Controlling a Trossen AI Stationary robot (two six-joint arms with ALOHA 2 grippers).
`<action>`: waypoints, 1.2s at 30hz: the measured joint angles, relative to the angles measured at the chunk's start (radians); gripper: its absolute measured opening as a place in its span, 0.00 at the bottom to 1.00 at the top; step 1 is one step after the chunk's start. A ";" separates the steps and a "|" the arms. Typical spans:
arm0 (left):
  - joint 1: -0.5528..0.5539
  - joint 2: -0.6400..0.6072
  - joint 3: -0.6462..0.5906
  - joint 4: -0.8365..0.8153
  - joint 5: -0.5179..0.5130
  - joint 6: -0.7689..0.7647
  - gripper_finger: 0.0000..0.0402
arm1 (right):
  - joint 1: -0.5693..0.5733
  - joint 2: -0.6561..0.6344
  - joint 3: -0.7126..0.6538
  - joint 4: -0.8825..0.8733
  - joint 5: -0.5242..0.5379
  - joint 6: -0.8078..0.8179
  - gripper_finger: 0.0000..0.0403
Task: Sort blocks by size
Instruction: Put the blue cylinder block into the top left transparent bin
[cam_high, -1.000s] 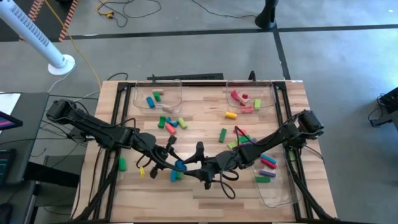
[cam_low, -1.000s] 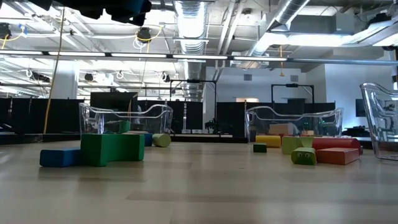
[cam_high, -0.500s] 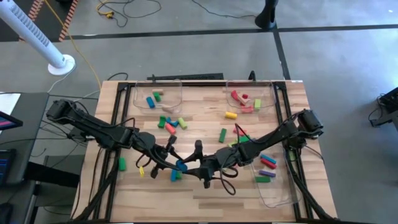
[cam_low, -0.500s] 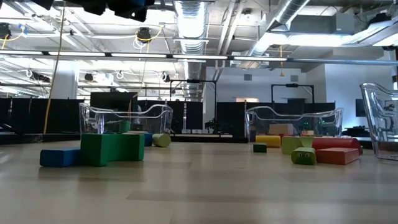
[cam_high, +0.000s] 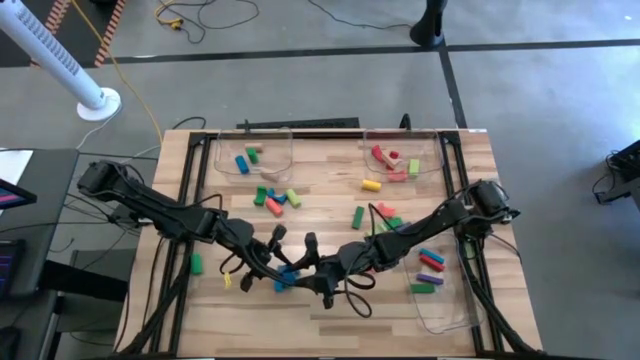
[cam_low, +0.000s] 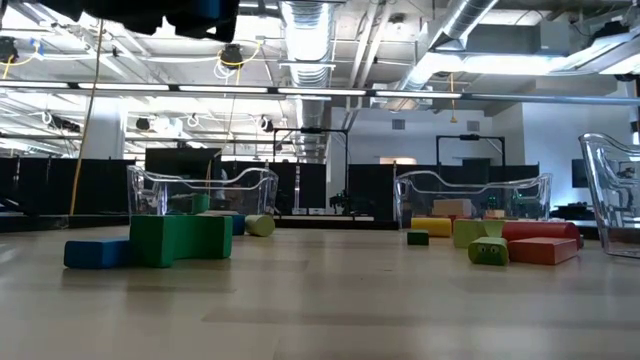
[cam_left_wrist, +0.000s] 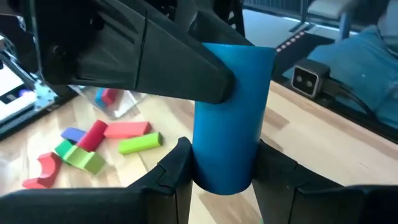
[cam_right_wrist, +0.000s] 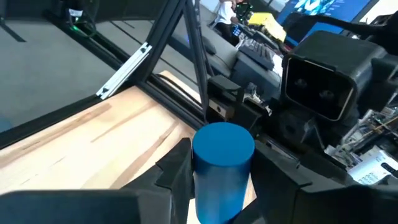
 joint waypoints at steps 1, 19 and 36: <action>-0.001 -0.001 -0.001 -0.006 0.001 -0.003 0.30 | 0.000 0.001 0.000 0.003 0.001 -0.001 0.41; -0.009 -0.154 0.000 -0.056 -0.048 -0.044 0.33 | 0.072 -0.054 0.008 -0.078 0.201 -0.060 0.40; -0.010 -0.160 0.000 0.024 0.001 -0.040 0.34 | 0.127 -0.053 0.006 -0.059 0.345 -0.189 0.37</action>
